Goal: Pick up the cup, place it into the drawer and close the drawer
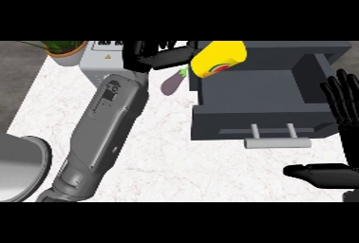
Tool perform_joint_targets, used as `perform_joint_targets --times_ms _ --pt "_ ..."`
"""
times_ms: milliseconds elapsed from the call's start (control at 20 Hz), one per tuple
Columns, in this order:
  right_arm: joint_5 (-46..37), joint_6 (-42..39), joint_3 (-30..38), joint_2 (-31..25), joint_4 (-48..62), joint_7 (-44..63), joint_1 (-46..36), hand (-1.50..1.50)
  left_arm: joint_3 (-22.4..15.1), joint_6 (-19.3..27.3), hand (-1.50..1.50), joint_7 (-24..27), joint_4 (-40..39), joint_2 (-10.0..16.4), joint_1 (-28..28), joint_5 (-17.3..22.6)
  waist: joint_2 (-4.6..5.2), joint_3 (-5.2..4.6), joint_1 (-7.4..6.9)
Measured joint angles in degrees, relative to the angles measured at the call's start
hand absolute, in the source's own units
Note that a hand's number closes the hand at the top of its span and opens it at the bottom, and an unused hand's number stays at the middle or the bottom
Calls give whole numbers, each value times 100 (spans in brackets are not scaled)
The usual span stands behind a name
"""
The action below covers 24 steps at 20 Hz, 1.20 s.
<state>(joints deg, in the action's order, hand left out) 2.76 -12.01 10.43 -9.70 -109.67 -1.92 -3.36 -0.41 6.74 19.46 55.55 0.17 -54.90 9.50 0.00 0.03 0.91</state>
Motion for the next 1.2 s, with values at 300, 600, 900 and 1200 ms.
perform_joint_targets --times_ms 300,600,900,1200 --pt "1 -51 -3 -40 120 -20 -143 -150 -431 571 150 -47 -941 -13 -793 550 23 -1 66" --pt "91 -103 50 -94 153 49 -243 -150 -795 887 150 -83 -1749 -15 -1328 1037 33 0 114" --pt "97 -113 49 -82 149 13 -251 -150 -1368 1076 150 41 -2411 -17 -1636 1617 51 2 200" --pt "123 -139 14 -98 69 115 -298 -150 -2172 1476 150 -38 -2702 -16 -1764 2052 60 3 272"
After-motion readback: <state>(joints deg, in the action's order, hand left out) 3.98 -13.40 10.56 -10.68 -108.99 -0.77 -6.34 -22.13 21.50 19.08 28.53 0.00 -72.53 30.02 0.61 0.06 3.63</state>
